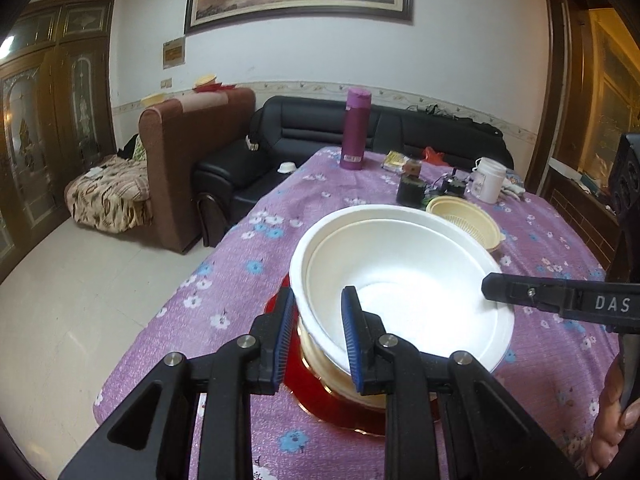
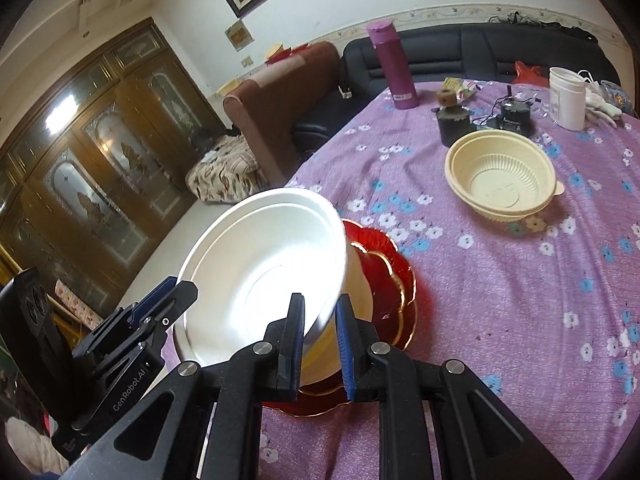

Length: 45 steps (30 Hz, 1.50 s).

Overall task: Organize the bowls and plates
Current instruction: 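Lower the white bowl into the beige bowls and open the right gripper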

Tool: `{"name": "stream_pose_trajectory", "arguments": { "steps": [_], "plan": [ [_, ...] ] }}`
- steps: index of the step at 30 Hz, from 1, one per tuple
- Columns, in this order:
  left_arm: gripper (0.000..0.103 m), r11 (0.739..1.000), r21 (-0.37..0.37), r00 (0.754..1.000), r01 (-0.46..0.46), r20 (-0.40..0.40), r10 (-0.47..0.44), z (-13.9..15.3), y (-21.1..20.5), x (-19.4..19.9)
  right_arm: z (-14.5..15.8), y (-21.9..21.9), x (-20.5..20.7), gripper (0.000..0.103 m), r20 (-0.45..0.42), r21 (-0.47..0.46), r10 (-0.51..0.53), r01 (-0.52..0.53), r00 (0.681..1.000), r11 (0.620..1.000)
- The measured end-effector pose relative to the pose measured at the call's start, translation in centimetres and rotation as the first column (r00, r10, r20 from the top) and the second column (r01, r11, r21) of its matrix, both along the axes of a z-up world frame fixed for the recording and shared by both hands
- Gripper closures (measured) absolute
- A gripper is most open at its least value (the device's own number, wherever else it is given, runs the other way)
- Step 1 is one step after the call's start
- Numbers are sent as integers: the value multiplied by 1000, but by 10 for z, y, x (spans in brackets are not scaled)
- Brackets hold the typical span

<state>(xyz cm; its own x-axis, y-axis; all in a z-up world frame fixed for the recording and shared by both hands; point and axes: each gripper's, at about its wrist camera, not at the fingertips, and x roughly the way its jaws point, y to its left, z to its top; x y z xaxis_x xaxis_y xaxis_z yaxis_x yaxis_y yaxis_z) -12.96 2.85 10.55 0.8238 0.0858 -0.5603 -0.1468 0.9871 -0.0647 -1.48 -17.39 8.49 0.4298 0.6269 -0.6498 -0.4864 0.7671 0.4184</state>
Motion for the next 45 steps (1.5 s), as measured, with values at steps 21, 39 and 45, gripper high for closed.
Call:
{"name": "stream_pose_trajectory", "arguments": {
  "steps": [21,39,45],
  "plan": [
    [78,1000,12,999,-24,-29,24,-10,2,1,-8,14,-8,77,-10,-56,49,-49,999,997],
    [66,991,126,998,-52,32,49,11,-27,-9,5,-34,-13,76,4,21,-11,10,1000,1000],
    [62,986,161,998,-49,51,41,19,-41,-11,3,-56,-11,71,-4,53,-46,46,999,998]
  ]
}}
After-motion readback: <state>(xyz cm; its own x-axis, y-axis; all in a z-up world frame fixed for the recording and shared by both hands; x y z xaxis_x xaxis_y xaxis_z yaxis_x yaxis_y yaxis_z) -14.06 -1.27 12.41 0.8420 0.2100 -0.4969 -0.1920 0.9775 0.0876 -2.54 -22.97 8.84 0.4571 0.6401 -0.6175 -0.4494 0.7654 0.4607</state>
